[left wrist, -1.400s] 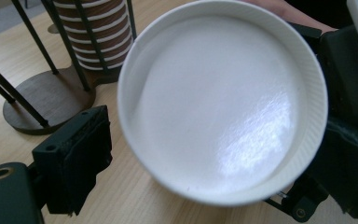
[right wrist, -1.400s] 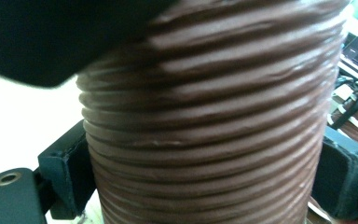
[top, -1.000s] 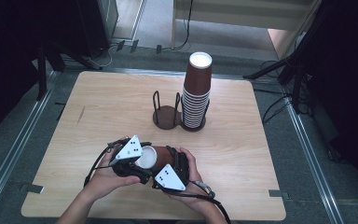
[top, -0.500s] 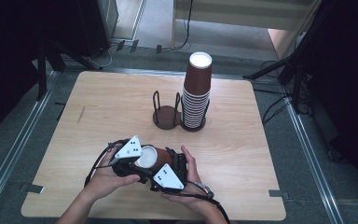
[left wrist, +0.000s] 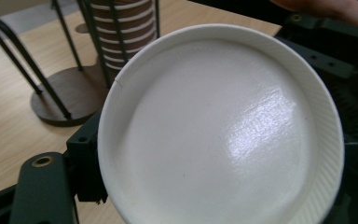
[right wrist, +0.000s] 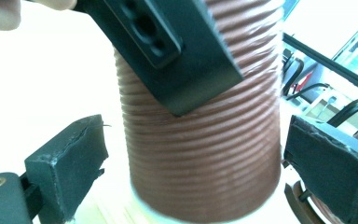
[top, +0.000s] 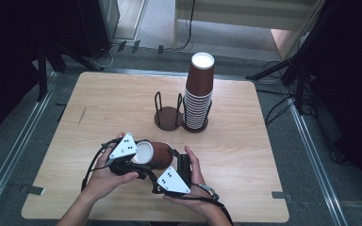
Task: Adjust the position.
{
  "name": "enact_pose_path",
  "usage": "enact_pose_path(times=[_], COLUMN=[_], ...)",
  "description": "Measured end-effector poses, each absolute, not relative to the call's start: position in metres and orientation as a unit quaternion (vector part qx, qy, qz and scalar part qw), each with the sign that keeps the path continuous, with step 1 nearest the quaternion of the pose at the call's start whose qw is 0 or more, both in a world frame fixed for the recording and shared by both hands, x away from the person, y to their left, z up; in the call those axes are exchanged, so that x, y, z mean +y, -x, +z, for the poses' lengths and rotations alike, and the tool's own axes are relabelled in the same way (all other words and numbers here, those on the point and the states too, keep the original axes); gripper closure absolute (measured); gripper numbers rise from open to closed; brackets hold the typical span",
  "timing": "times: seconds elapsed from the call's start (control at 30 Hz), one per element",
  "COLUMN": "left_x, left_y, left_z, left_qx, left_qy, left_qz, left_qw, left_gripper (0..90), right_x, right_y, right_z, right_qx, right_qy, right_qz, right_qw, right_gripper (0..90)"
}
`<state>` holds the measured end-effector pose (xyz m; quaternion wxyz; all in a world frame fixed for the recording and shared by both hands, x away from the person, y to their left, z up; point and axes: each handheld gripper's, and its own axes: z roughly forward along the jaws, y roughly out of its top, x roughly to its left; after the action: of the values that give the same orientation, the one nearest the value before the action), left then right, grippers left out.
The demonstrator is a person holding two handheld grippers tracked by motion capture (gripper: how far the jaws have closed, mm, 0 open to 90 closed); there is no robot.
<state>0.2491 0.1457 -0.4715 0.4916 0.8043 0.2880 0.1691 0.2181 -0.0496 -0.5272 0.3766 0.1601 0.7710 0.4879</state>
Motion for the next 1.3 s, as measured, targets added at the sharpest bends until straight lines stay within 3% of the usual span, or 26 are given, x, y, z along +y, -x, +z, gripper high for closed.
enact_pose_path(times=[0.27, 0.43, 0.57, 1.0, 1.3], left_x=[0.16, 0.169, 0.173, 0.182, 0.185], left_y=[-0.252, -0.253, -0.254, -0.259, -0.258], left_z=[-0.47, -0.47, -0.47, -0.478, -0.475], left_qx=[0.325, 0.332, 0.336, 0.354, 0.353], left_qy=[-0.76, -0.739, -0.724, -0.673, -0.655], left_qz=[0.218, 0.217, 0.242, 0.258, 0.278], left_qw=[0.519, 0.544, 0.551, 0.596, 0.608], left_gripper=[20.5, 20.6, 20.5, 20.4, 20.4], right_x=[-0.053, -0.056, -0.057, -0.05, -0.044], right_y=[-0.219, -0.221, -0.222, -0.226, -0.229], right_z=[-0.515, -0.512, -0.51, -0.509, -0.502], right_qx=[0.756, 0.752, 0.744, 0.718, 0.718], right_qy=[-0.184, -0.205, -0.225, -0.282, -0.341], right_qz=[0.51, 0.516, 0.532, 0.531, 0.529], right_qw=[0.366, 0.355, 0.337, 0.351, 0.296], right_gripper=[5.6, 4.9, 8.8, 14.5, 8.9])
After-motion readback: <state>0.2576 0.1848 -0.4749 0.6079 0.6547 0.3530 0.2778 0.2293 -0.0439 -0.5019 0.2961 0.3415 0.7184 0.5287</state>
